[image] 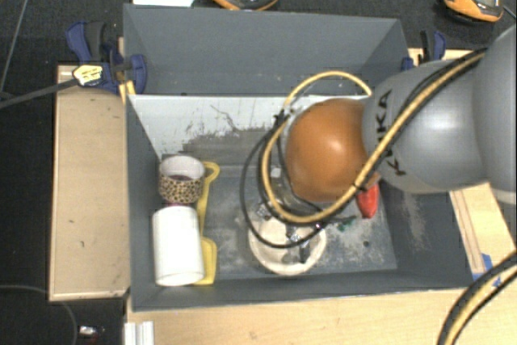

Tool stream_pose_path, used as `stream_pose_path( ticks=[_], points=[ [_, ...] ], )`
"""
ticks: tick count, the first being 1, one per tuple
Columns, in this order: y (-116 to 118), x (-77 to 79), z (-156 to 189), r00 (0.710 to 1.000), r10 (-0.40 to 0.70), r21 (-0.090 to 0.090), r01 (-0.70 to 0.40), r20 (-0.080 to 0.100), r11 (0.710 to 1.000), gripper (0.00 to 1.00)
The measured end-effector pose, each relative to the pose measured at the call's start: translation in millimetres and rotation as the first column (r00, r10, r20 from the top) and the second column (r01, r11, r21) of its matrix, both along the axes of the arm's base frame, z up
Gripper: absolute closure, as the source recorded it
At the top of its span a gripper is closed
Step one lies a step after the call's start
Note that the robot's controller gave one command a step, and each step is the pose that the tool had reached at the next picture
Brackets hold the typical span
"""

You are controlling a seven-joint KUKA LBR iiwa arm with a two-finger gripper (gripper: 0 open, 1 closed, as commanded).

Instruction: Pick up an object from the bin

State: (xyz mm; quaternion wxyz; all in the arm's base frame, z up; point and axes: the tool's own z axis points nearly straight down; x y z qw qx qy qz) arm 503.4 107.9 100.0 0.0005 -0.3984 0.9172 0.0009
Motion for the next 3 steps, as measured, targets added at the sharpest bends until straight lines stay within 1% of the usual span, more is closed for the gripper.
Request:
stream_pose_path(
  ticks=[1,2,3],
  points=[
    [-11.6,31.1,-29.5,0.986,0.163,-0.003,-0.163,0.020,0.987,0.00],
    [-8.7,-23.2,-27.6,0.923,0.384,-0.001,-0.384,0.017,0.923,1.00],
    [-8.7,-23.2,-27.4,0.923,0.384,-0.001,-0.384,0.017,0.923,1.00]
  ],
)
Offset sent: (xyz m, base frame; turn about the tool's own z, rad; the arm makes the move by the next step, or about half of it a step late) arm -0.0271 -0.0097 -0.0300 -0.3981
